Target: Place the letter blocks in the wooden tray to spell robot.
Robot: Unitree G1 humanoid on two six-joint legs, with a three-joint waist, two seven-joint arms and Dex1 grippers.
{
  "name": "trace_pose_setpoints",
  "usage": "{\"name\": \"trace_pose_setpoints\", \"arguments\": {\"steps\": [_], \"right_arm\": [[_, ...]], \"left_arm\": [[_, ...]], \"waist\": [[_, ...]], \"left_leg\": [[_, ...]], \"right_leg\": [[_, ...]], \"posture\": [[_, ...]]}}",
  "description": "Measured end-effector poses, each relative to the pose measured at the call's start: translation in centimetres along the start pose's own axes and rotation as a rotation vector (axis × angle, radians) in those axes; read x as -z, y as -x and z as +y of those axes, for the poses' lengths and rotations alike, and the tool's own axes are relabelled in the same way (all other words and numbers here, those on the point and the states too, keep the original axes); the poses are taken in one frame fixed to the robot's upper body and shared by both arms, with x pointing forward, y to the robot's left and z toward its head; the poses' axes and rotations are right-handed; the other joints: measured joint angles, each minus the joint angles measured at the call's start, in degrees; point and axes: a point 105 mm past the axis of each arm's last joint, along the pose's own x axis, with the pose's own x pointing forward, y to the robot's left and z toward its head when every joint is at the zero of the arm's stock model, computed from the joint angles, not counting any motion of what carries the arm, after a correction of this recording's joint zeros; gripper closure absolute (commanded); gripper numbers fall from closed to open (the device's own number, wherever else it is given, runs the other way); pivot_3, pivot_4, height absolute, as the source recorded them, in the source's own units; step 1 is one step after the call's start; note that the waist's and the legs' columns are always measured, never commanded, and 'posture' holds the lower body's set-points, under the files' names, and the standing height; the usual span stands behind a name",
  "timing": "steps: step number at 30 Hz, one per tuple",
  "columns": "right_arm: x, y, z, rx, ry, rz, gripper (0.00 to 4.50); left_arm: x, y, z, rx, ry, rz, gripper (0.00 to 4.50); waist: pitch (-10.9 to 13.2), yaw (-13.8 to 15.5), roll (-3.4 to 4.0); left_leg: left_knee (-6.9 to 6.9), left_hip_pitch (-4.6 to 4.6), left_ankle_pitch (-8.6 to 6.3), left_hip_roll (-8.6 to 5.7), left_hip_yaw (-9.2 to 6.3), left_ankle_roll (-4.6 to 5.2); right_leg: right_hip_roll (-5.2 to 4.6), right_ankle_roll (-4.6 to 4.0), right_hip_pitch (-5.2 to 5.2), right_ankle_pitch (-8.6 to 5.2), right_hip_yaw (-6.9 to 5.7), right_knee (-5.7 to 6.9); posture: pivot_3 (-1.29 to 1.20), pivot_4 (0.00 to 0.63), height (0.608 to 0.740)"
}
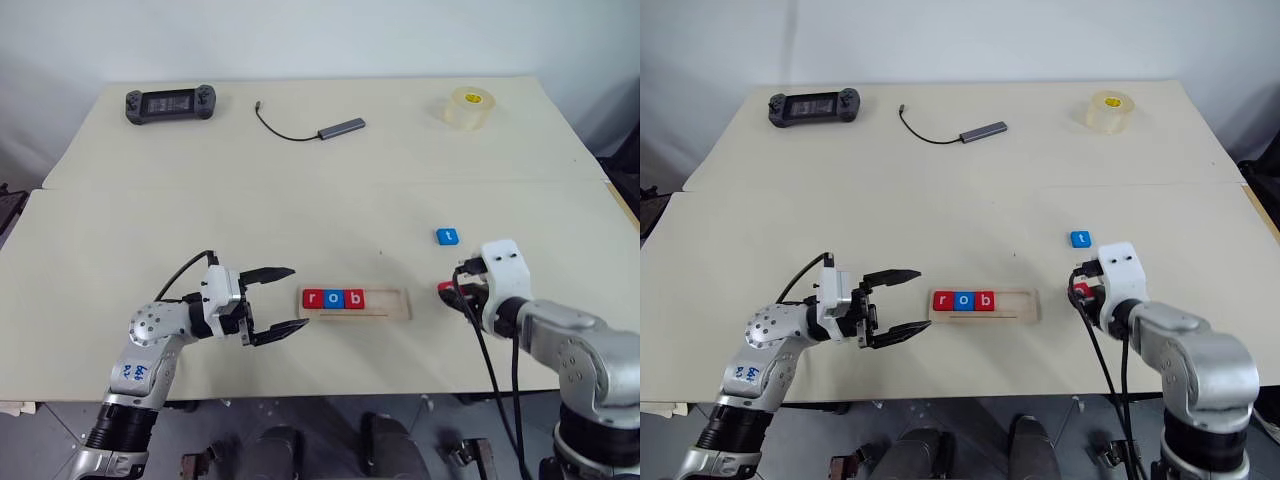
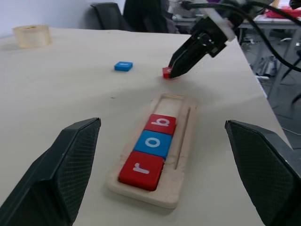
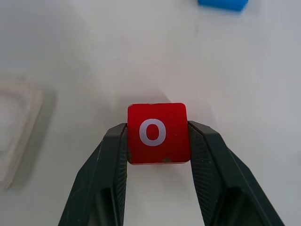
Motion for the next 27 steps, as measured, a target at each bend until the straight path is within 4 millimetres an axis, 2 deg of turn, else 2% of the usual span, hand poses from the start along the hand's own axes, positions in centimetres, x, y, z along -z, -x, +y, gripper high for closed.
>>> {"name": "trace_pose_setpoints", "arguments": {"steps": [2, 7, 9, 11, 15, 19, 22, 27], "right_arm": [[0.5, 0.1, 0.5, 0.003, -0.021, 0.000, 3.04], [0.6, 0.0, 1.4, 0.002, -0.056, -0.020, 1.23], [0.5, 0.2, 1.5, -0.019, -0.039, -0.020, 0.69], [0.1, 0.8, 1.0, -0.048, 0.028, -0.011, 0.69], [-1.4, 2.2, -1.7, -0.075, 0.195, -0.033, 0.69], [-2.0, 2.8, -2.0, -0.363, 0.496, -0.081, 0.69], [-1.7, 2.1, -3.0, -0.513, 0.689, -0.086, 0.69], [-1.3, -0.3, -3.9, -0.633, 0.810, -0.061, 0.69]], "left_arm": [[0.0, -0.1, 0.3, 0.009, 0.002, 0.001, 0.00], [0.1, 0.0, 0.2, 0.028, 0.003, 0.002, 0.00], [0.1, 0.0, 0.1, 0.032, 0.004, 0.003, 0.00], [0.1, 0.1, 0.2, 0.029, 0.002, 0.004, 0.00], [0.1, 0.5, 0.3, 0.016, 0.000, 0.015, 0.00], [0.2, 1.0, 0.0, 0.027, 0.043, 0.024, 0.00], [-0.3, 0.9, -0.8, 0.062, 0.050, 0.010, 0.00], [-0.7, 0.8, -1.2, 0.081, 0.032, -0.001, 0.00]], "waist": [[0.00, 0.07, 0.00], [0.00, 0.02, 0.00], [0.00, 0.02, 0.00], [0.00, 0.09, 0.00], [0.00, 0.32, -0.02], [0.03, 0.04, -0.06], [0.05, -0.27, -0.11], [0.07, -0.09, -0.11]], "left_leg": [[0.01, 0.02, 0.01, -0.02, -0.02, -0.01], [-0.03, 0.02, 0.01, -0.04, -0.04, 0.00], [-0.02, 0.02, 0.01, -0.06, -0.03, 0.00], [0.00, 0.01, 0.01, -0.08, -0.03, 0.02], [-0.03, 0.03, 0.01, -0.11, -0.07, 0.09], [-0.04, 0.06, -0.02, -0.08, 0.05, 0.14], [-0.02, 0.17, -0.03, 0.02, 0.15, 0.16], [0.04, 0.14, 0.01, 0.06, 0.12, 0.08]], "right_leg": [[-0.01, 0.00, 0.01, 0.00, 0.00, 0.02], [-0.01, 0.00, -0.02, 0.00, 0.00, 0.04], [-0.03, 0.00, -0.02, 0.00, 0.01, 0.03], [-0.04, 0.00, 0.00, 0.00, 0.00, 0.00], [-0.05, 0.02, 0.10, 0.01, -0.06, -0.11], [0.00, 0.07, 0.15, 0.03, -0.04, -0.17], [0.05, 0.11, 0.25, 0.05, 0.01, -0.25], [0.02, 0.11, 0.18, 0.05, 0.01, -0.31]], "posture": [[0.00, 0.150, 0.740], [0.00, 0.150, 0.740], [0.00, 0.150, 0.740], [0.00, 0.150, 0.740], [0.00, 0.150, 0.740], [0.00, 0.150, 0.740], [0.00, 0.150, 0.740], [0.00, 0.150, 0.740]]}}
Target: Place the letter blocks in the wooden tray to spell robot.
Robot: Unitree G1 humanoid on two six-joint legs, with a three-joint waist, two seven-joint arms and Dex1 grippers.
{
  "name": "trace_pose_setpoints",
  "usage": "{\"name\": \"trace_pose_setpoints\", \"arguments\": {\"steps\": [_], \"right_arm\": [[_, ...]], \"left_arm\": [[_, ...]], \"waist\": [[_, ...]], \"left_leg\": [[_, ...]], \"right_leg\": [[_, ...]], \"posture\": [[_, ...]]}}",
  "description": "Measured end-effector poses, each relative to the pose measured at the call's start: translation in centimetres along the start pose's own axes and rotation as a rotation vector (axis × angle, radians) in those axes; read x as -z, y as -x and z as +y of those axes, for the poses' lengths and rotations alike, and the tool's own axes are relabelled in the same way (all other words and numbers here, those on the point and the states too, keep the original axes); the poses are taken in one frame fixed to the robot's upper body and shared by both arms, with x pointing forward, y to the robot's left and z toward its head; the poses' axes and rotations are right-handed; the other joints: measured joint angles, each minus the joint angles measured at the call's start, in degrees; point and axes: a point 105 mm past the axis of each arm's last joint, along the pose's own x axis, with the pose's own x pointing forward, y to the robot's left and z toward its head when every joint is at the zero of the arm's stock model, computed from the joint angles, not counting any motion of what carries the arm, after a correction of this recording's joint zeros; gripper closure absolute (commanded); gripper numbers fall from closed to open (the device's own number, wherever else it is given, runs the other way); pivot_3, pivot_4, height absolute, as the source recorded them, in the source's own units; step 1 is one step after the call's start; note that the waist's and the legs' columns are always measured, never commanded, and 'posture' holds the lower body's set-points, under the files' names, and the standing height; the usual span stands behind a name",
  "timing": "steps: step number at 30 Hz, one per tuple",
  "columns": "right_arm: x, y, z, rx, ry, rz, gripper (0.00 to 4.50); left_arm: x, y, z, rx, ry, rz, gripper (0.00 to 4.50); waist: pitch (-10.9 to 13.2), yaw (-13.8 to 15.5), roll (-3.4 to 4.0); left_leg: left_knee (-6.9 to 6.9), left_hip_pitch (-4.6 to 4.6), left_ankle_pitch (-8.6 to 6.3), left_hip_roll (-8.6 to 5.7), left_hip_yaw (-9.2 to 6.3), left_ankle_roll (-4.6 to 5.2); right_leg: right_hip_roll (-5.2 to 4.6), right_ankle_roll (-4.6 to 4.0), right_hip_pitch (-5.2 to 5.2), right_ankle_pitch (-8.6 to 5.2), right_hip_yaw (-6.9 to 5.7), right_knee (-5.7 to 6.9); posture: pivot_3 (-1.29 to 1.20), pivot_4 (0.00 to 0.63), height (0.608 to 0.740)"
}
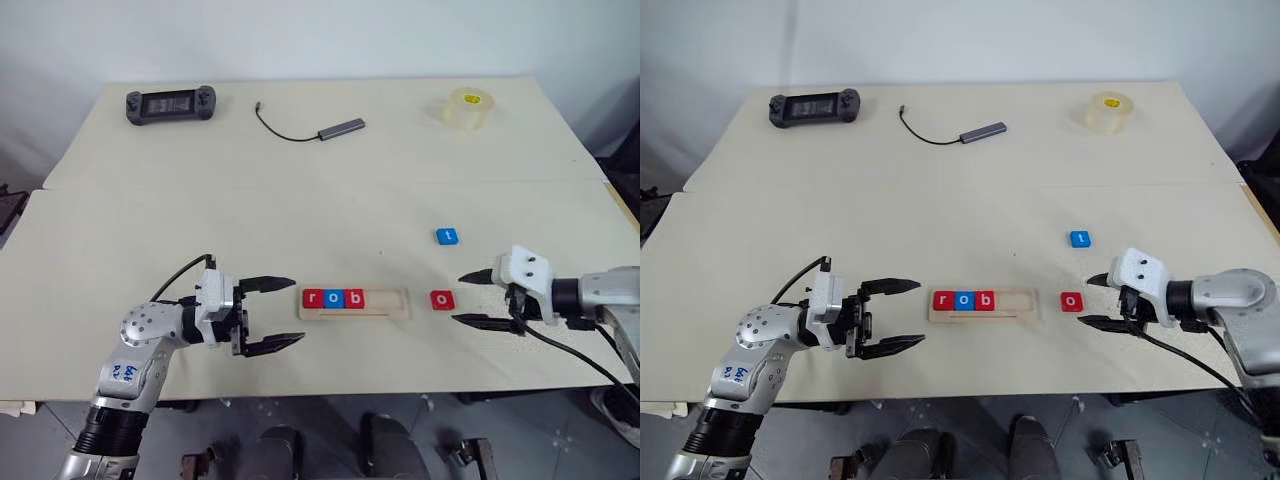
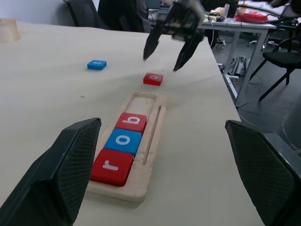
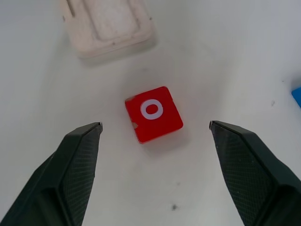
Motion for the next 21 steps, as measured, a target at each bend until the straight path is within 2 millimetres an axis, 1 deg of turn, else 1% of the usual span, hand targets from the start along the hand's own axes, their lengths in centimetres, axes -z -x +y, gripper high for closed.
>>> {"name": "trace_pose_setpoints", "arguments": {"steps": [3, 5, 6, 8, 13, 15, 18, 19, 21], "right_arm": [[0.7, -0.7, -0.5, -0.039, 0.052, 0.025, 0.69], [0.8, -1.3, -0.5, -0.062, 0.054, 0.015, 0.69], [0.7, -1.4, -0.6, -0.067, 0.056, 0.005, 0.86], [0.7, -1.6, -0.8, -0.074, 0.044, -0.004, 1.31], [-0.2, -2.4, -1.2, -0.086, 0.031, -0.059, 3.02], [-0.7, -2.4, -1.2, -0.101, 0.036, -0.075, 3.04], [-2.0, -2.4, -0.7, -0.145, 0.052, -0.099, 3.04], [-2.8, -2.4, -0.6, -0.162, 0.058, -0.111, 3.04], [-5.0, -2.6, -0.2, -0.198, 0.094, -0.138, 3.04]], "left_arm": [[-0.1, -0.1, -0.2, 0.002, -0.005, -0.002, 0.00], [-0.2, 0.0, -0.4, -0.001, -0.009, -0.003, 0.00], [-0.1, 0.0, -0.4, -0.006, -0.007, -0.003, 0.00], [0.0, 0.0, -0.4, -0.011, -0.007, -0.002, 0.00], [-0.1, 0.1, -0.2, -0.028, -0.016, -0.002, 0.00], [-0.1, 0.1, -0.2, -0.033, -0.021, -0.003, 0.00], [-0.1, 0.3, -0.1, -0.044, -0.023, -0.001, 0.00], [-0.1, 0.3, -0.1, -0.046, -0.024, 0.000, 0.00], [-0.1, 0.3, -0.1, -0.050, -0.029, 0.002, 0.00]], "waist": [[0.00, 0.16, 0.00], [0.00, 0.24, 0.00], [0.00, 0.21, 0.00], [0.00, 0.18, 0.00], [0.00, 0.15, 0.01], [0.00, 0.15, 0.02], [0.00, 0.20, 0.02], [0.00, 0.19, 0.02], [0.00, 0.16, 0.02]], "left_leg": [[0.01, -0.04, 0.00, -0.02, -0.06, -0.01], [0.02, -0.04, 0.00, -0.04, -0.10, -0.01], [0.02, -0.04, 0.00, -0.04, -0.09, -0.01], [0.03, -0.04, 0.00, -0.03, -0.11, -0.02], [0.04, -0.04, 0.01, -0.03, -0.11, -0.05], [0.04, -0.04, 0.01, -0.03, -0.12, -0.05], [0.04, -0.05, 0.00, -0.03, -0.12, -0.05], [0.05, -0.05, 0.00, -0.04, -0.12, -0.05], [0.05, -0.05, 0.00, -0.02, -0.14, -0.06]], "right_leg": [[-0.06, 0.00, 0.01, 0.00, -0.06, -0.02], [-0.09, 0.00, 0.03, 0.00, -0.09, -0.08], [-0.10, 0.00, 0.03, 0.00, -0.09, -0.10], [-0.09, 0.00, 0.03, 0.00, -0.10, -0.12], [-0.09, -0.01, 0.01, 0.00, -0.10, -0.11], [-0.09, -0.01, 0.02, 0.00, -0.11, -0.09], [-0.11, 0.00, 0.02, 0.00, -0.11, -0.10], [-0.13, 0.00, 0.01, 0.00, -0.10, -0.10], [-0.17, -0.01, 0.00, 0.00, -0.11, -0.12]], "posture": [[0.00, 0.150, 0.740], [0.00, 0.150, 0.740], [0.00, 0.150, 0.740], [0.00, 0.150, 0.740], [0.00, 0.150, 0.740], [0.00, 0.150, 0.740], [0.00, 0.150, 0.740], [0.00, 0.150, 0.740], [0.00, 0.150, 0.740]]}}
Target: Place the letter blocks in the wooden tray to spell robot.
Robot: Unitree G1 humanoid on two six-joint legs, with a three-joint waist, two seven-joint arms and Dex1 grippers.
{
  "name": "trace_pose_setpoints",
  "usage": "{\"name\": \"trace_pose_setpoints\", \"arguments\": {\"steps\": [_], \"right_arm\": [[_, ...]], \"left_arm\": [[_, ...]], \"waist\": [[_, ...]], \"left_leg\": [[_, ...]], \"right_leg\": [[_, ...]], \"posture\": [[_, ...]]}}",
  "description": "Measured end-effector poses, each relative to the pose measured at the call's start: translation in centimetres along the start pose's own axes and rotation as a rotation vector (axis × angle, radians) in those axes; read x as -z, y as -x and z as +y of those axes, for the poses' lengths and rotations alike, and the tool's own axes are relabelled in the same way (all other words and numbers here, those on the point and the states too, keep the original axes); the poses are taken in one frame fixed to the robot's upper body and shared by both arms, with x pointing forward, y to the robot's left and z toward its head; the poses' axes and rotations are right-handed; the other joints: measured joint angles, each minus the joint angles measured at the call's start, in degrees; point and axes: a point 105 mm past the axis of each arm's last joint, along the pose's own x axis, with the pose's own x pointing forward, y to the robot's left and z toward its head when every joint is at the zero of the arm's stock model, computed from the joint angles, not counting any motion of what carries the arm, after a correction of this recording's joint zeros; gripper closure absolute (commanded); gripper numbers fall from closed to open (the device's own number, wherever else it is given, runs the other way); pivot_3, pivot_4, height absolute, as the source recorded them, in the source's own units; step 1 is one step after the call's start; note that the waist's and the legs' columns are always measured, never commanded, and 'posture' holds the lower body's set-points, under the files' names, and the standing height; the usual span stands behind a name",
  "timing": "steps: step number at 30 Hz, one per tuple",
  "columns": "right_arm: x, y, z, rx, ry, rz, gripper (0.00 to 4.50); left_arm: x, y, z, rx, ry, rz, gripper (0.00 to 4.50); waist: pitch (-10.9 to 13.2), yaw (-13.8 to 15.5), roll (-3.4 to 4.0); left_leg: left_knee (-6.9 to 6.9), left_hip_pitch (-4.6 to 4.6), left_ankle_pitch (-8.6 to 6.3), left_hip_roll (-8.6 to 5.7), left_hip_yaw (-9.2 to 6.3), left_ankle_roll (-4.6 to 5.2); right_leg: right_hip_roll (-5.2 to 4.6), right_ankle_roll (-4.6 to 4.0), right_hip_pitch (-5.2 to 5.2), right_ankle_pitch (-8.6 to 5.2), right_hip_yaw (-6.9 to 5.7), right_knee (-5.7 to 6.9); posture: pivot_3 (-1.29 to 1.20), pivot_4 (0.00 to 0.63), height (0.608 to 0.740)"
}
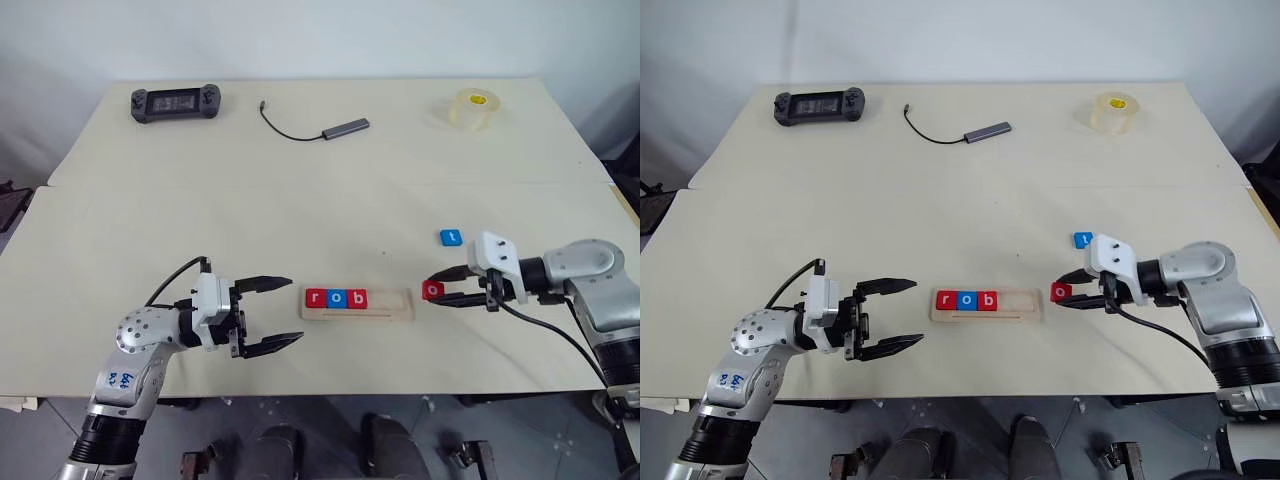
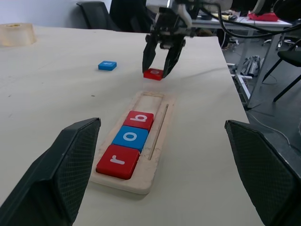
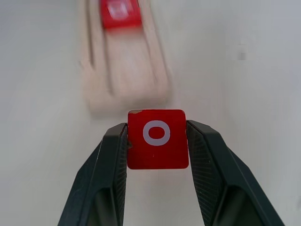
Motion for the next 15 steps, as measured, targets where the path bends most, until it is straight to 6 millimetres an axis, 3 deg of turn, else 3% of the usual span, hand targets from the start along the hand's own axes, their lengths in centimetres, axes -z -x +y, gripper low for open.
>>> {"name": "trace_pose_setpoints", "arguments": {"steps": [3, 6, 9, 15], "right_arm": [[-2.3, -1.1, 0.2, -0.031, 0.009, -0.036, 3.04], [-3.4, -4.0, 1.1, -0.083, 0.007, -0.057, 3.04], [-3.0, -6.0, 1.7, -0.108, 0.010, -0.032, 3.04], [-1.9, -6.3, 1.1, -0.071, 0.004, 0.005, 3.04]], "left_arm": [[0.1, 0.1, 0.0, -0.008, 0.000, 0.003, 0.00], [0.3, 0.1, 0.0, -0.026, 0.008, 0.007, 0.00], [0.6, 0.3, -0.2, -0.041, 0.019, 0.012, 0.00], [0.5, 0.3, -0.2, -0.060, 0.015, 0.011, 0.00]], "waist": [[0.00, -0.01, 0.00], [0.00, -0.06, 0.00], [0.00, 0.26, 0.00], [0.00, 0.78, -0.01]], "left_leg": [[0.00, 0.00, -0.03, 0.05, -0.05, -0.05], [0.00, 0.00, -0.04, 0.07, -0.05, -0.07], [0.00, -0.08, -0.02, -0.07, -0.10, -0.04], [0.00, -0.08, -0.01, -0.14, -0.10, 0.02]], "right_leg": [[-0.03, -0.02, 0.01, -0.01, -0.02, 0.02], [-0.02, -0.02, -0.02, -0.01, -0.03, 0.06], [0.00, -0.03, -0.05, -0.01, -0.09, 0.17], [-0.01, -0.01, -0.03, -0.01, -0.10, 0.16]], "posture": [[0.00, 0.150, 0.740], [0.00, 0.150, 0.740], [0.00, 0.150, 0.740], [0.00, 0.150, 0.740]]}}
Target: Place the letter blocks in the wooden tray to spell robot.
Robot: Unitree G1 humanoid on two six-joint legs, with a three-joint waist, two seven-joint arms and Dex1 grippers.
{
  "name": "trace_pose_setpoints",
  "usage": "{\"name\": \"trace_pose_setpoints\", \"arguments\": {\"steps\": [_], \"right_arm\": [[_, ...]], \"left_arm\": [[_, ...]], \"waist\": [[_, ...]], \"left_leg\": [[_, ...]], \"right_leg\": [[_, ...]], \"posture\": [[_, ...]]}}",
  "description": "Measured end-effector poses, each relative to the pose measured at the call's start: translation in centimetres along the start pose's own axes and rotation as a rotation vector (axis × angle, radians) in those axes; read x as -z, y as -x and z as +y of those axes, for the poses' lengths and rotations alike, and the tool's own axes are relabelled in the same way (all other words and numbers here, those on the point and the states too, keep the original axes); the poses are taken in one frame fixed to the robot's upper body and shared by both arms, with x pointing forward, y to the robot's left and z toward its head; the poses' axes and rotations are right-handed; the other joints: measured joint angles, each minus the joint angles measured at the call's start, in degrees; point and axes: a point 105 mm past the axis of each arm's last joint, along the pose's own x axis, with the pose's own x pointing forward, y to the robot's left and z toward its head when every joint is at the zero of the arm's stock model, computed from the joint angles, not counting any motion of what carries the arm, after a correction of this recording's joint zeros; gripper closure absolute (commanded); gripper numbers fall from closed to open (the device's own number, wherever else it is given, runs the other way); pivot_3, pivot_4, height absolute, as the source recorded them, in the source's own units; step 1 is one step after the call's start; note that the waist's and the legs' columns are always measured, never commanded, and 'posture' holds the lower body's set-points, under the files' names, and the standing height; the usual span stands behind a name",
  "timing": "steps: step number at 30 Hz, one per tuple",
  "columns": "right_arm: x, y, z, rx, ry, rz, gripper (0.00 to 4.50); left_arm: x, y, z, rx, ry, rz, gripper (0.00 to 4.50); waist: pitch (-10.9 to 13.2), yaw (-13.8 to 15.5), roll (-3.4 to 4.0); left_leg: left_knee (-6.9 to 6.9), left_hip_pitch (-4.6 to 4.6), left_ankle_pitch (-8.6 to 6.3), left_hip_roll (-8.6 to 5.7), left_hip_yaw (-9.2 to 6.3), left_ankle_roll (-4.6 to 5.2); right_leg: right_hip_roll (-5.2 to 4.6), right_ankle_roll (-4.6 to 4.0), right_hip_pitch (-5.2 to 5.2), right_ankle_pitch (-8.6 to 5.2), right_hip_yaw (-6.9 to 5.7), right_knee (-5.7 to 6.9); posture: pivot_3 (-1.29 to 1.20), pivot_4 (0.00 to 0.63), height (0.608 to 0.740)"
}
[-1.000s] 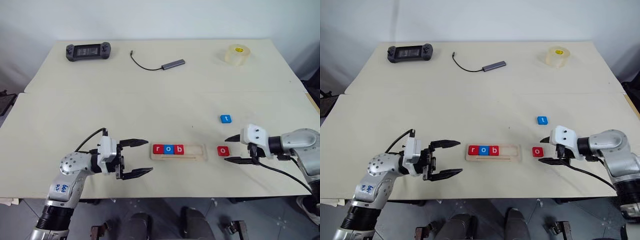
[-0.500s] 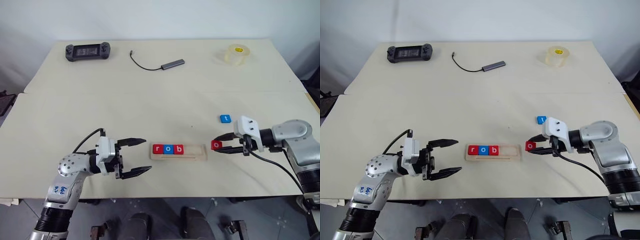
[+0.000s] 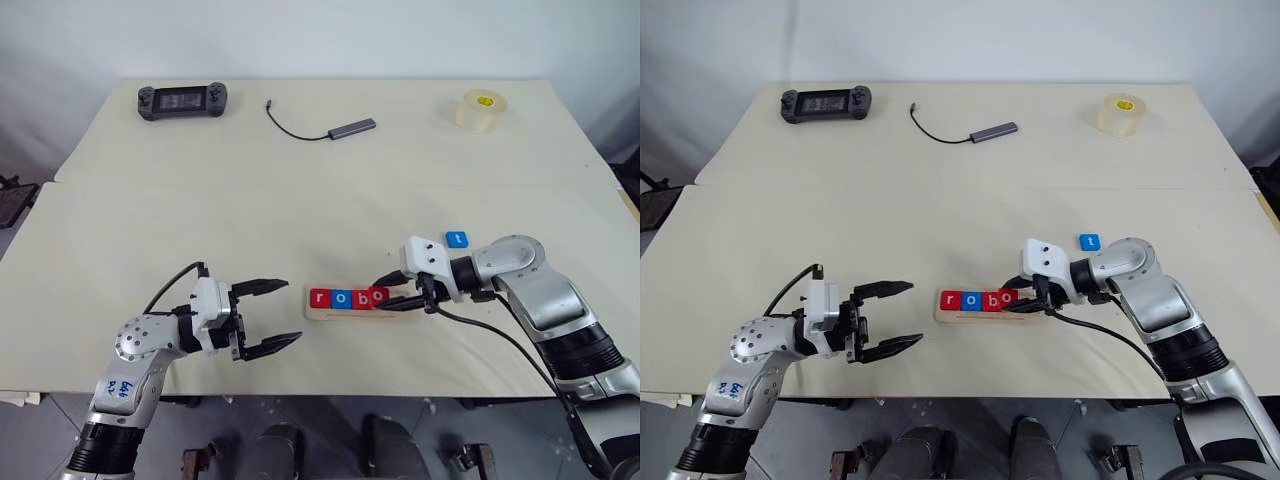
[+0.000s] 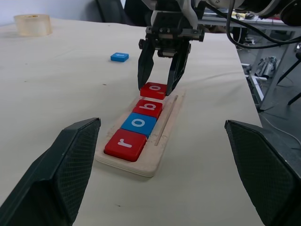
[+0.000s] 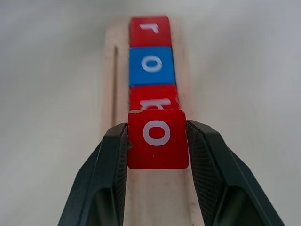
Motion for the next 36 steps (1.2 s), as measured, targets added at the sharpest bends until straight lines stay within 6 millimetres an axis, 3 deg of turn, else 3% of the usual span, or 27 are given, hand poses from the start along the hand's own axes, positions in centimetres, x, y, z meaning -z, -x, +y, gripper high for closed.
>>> {"name": "trace_pose_setpoints", "arguments": {"steps": [1, 8, 15, 19, 26, 32, 36], "right_arm": [[0.2, -0.1, 0.0, -0.001, -0.004, 0.006, 2.31], [0.7, -0.3, 0.3, -0.026, -0.013, 0.029, 0.03], [-0.3, 0.7, 0.1, 0.000, -0.016, -0.004, 0.03], [0.4, 2.8, 0.0, 0.070, -0.052, -0.003, 0.03], [3.5, 8.0, 0.1, 0.423, -0.191, -0.109, 0.03], [7.1, 11.0, 3.1, 0.831, -0.269, -0.208, 0.03], [8.3, 13.1, 3.5, 1.050, -0.286, -0.204, 0.03]], "left_arm": [[-0.1, 0.0, -0.1, -0.003, -0.003, -0.001, 0.00], [0.0, 0.2, -0.3, -0.016, 0.002, 0.003, 0.00], [0.0, 0.2, -0.2, -0.015, -0.001, 0.002, 0.00], [-0.1, 0.2, -0.2, -0.013, -0.006, 0.001, 0.00], [0.0, 0.6, 0.0, -0.033, -0.005, 0.006, 0.00], [0.3, 0.9, 1.1, -0.069, 0.009, 0.009, 0.00], [0.3, 0.8, 1.6, -0.059, 0.010, 0.005, 0.00]], "waist": [[0.00, -0.08, 0.00], [0.00, -0.65, 0.00], [0.00, -0.71, 0.00], [0.00, -0.22, 0.00], [0.00, 0.65, 0.00], [-0.02, 0.78, 0.01], [-0.03, -0.01, 0.03]], "left_leg": [[-0.01, 0.00, 0.00, 0.02, 0.00, 0.00], [-0.01, 0.00, 0.00, 0.03, 0.00, -0.01], [-0.01, 0.00, 0.00, 0.04, 0.00, -0.01], [-0.01, 0.00, 0.00, 0.02, -0.03, 0.00], [-0.03, 0.00, -0.02, 0.07, 0.01, -0.02], [-0.03, 0.07, -0.01, -0.02, 0.06, -0.01], [-0.03, 0.23, 0.03, 0.00, 0.24, 0.00]], "right_leg": [[0.01, 0.00, 0.00, 0.00, 0.00, 0.00], [0.02, 0.00, 0.00, 0.00, -0.01, 0.00], [0.02, 0.00, 0.00, 0.00, -0.01, 0.00], [-0.01, 0.00, 0.03, 0.00, -0.05, -0.02], [0.04, 0.00, 0.02, 0.00, -0.03, -0.01], [0.04, 0.01, 0.09, 0.01, 0.03, 0.06], [0.09, 0.04, 0.08, 0.02, 0.24, 0.13]], "posture": [[0.00, 0.150, 0.740], [0.00, 0.150, 0.740], [0.00, 0.150, 0.740], [0.00, 0.150, 0.740], [0.00, 0.150, 0.740], [0.00, 0.150, 0.740], [0.00, 0.150, 0.740]]}}
